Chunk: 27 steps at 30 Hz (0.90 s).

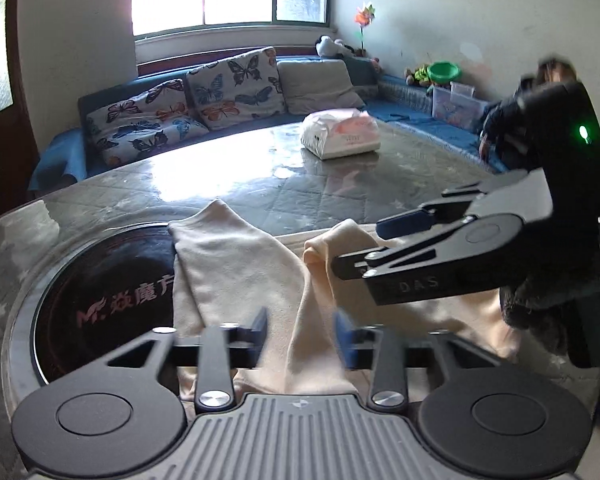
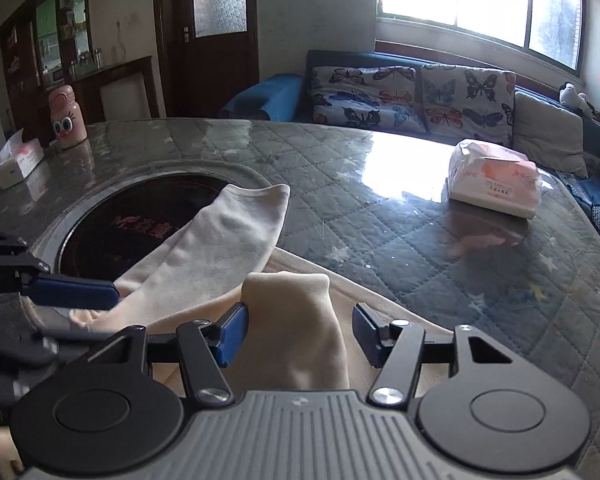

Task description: Fold clothes

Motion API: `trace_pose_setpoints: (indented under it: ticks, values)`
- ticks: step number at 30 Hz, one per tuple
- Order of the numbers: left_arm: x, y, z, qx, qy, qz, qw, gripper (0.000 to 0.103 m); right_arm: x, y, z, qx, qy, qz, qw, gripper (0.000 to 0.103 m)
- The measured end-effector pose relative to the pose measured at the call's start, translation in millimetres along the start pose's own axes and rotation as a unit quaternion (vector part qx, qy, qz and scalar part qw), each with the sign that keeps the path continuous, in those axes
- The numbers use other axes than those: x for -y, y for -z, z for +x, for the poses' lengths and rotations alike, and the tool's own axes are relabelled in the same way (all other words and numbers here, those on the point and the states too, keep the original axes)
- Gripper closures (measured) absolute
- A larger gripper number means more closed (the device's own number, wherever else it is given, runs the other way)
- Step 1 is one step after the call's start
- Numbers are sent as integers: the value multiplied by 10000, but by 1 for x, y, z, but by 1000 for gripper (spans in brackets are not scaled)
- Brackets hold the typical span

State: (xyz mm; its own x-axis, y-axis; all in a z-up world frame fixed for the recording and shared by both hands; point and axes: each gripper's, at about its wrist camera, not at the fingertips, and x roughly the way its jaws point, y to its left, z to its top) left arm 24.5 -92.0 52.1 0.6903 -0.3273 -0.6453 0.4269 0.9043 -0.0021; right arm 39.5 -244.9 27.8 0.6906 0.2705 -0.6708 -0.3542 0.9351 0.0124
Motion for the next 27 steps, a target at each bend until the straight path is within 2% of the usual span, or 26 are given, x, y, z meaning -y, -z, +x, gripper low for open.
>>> trace_pose_setpoints:
  ticks: [1, 3, 4, 5, 6, 7, 8, 18, 27]
  values:
    - [1, 0, 5, -59, 11, 7, 10000, 60, 1, 0, 2, -37, -42, 33, 10000, 51]
    - [0, 1, 15, -146, 81, -1, 9999, 62, 5, 2, 9, -155, -207, 180, 9995, 63]
    - [-1, 1, 18, -181, 84, -12, 9998, 67, 7, 4, 11, -182, -243, 228, 9993, 65]
    - [-1, 1, 22, -217, 89, -29, 9997, 84, 8, 5, 11, -159, -231, 241, 9993, 71]
    - [-4, 2, 24, -254, 113, -69, 9996, 93, 9, 6, 9, -122, -240, 255, 9993, 75]
    - [-6, 3, 24, -251, 124, -111, 9995, 94, 11, 6, 7, -89, -243, 276, 9993, 83]
    - [-9, 4, 23, -242, 130, -149, 9995, 99, 13, 6, 4, -62, -231, 312, 9992, 86]
    - [-33, 9, -30, 330, -151, -531, 9979, 100, 24, 11, -49, 433, 169, 292, 9985, 89]
    - [-62, 37, -82, 544, -567, -934, 9925, 101, 46, 26, -112, 801, 602, 500, 9937, 89]
